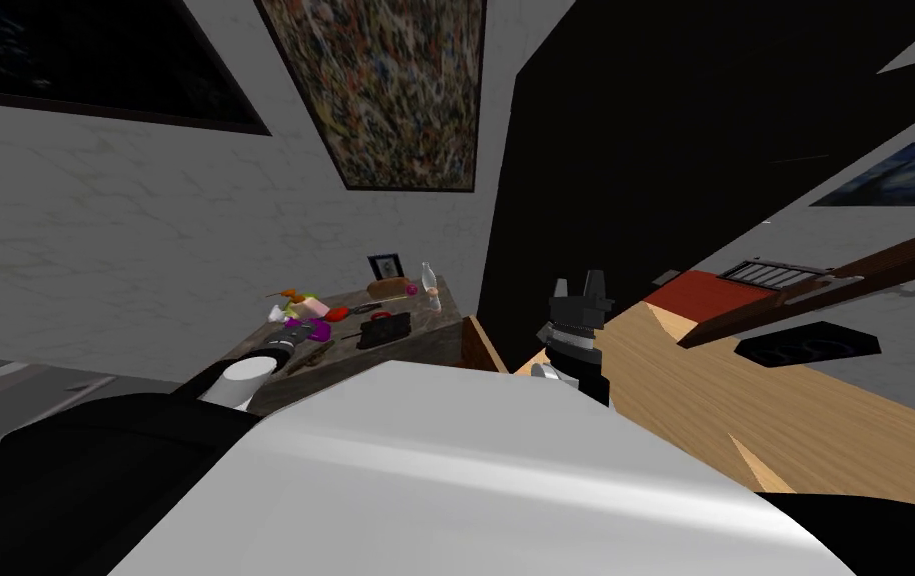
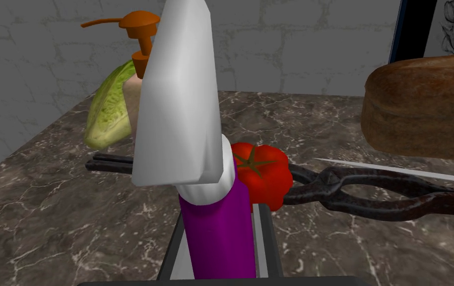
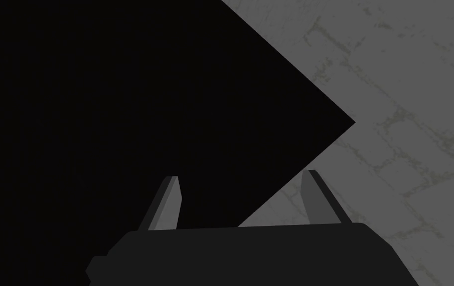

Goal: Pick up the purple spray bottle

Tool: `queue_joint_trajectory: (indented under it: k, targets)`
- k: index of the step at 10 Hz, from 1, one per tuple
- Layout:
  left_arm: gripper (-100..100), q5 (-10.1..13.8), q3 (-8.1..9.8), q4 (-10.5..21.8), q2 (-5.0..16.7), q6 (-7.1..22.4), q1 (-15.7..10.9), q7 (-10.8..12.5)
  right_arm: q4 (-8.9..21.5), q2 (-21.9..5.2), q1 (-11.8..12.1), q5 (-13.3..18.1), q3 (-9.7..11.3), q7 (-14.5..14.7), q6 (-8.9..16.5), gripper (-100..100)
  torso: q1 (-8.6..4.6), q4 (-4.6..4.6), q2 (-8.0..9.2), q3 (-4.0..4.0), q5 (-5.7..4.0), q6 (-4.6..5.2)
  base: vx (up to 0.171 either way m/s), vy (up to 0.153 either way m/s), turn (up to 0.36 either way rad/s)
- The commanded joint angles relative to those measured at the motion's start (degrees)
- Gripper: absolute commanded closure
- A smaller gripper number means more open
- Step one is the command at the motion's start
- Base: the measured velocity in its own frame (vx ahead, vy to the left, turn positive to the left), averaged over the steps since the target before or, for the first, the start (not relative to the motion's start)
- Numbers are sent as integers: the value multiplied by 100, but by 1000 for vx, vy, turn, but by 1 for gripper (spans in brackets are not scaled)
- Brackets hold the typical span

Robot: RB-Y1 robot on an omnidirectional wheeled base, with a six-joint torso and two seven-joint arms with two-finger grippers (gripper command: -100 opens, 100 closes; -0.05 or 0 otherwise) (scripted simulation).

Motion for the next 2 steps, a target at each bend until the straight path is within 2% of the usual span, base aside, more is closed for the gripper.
queue_joint_trajectory:
  k: [1, 2]
  targets:
    - [100, 0, 0, 0, 0, 0, 0, 0, 0, 0, 0, 0, 0, 0, 0, 0, 0, 0, 0, 0, 0, 0, 3, -3, 12]
    - [0, 13, -2, 2, 1, -6, 10, -21, 0, 0, 0, 0, 0, 0, 0, 0, 1, 2, 3, 2, 0, 3, 0, 0, 0]
